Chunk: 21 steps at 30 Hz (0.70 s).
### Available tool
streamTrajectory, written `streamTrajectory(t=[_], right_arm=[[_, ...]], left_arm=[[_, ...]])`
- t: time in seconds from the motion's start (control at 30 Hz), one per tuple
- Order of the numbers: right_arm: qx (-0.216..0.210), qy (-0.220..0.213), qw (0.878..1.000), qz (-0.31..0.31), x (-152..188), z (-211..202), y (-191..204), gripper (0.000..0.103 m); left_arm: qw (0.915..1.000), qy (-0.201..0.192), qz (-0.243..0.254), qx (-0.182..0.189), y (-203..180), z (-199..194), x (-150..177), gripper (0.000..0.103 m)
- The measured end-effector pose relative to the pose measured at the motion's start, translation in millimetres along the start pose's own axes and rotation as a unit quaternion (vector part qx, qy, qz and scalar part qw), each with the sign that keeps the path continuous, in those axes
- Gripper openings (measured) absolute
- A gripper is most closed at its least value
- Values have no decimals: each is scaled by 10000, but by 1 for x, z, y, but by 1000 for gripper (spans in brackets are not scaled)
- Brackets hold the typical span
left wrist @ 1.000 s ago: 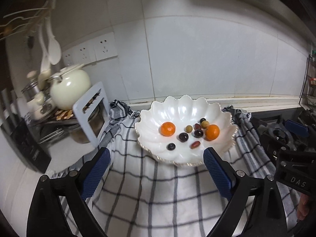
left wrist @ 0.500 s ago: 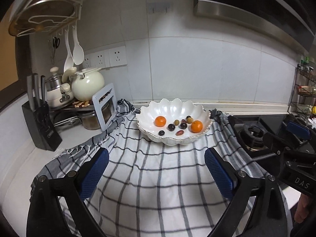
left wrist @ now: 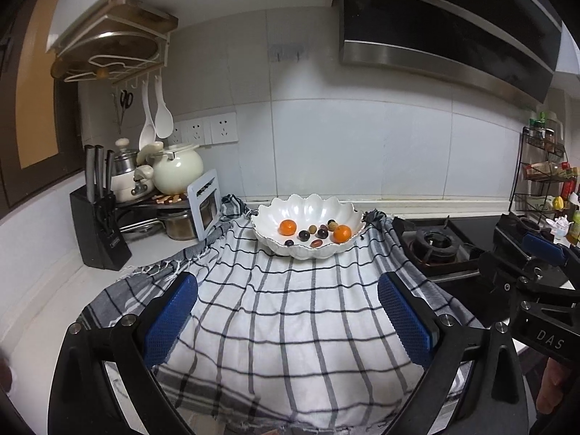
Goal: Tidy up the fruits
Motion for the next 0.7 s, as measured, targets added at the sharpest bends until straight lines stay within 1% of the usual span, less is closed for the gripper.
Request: streamTrajectory(t=[0.13, 0.37, 0.7], right_arm=[[34, -73, 10000, 4, 8, -19, 1, 83], [82, -157, 9998, -68, 20, -46, 4, 83], [47, -209, 9998, -16, 27, -64, -2, 83]], left_arm=[[10000, -42, 32, -23, 1, -18, 9, 102], [9999, -123, 59, 38, 1, -41, 17, 102], [9996, -260, 123, 31, -2, -64, 21, 102]])
Point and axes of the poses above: each gripper's, at about its wrist camera, not at the fingertips, and z roughly the way its jaws point, y to its left, x to its underside, the point moved 6 cm from there along z, roughly the way its jaws point, and after that the axes turned 6 degrees about y, right-handed, at the moved point
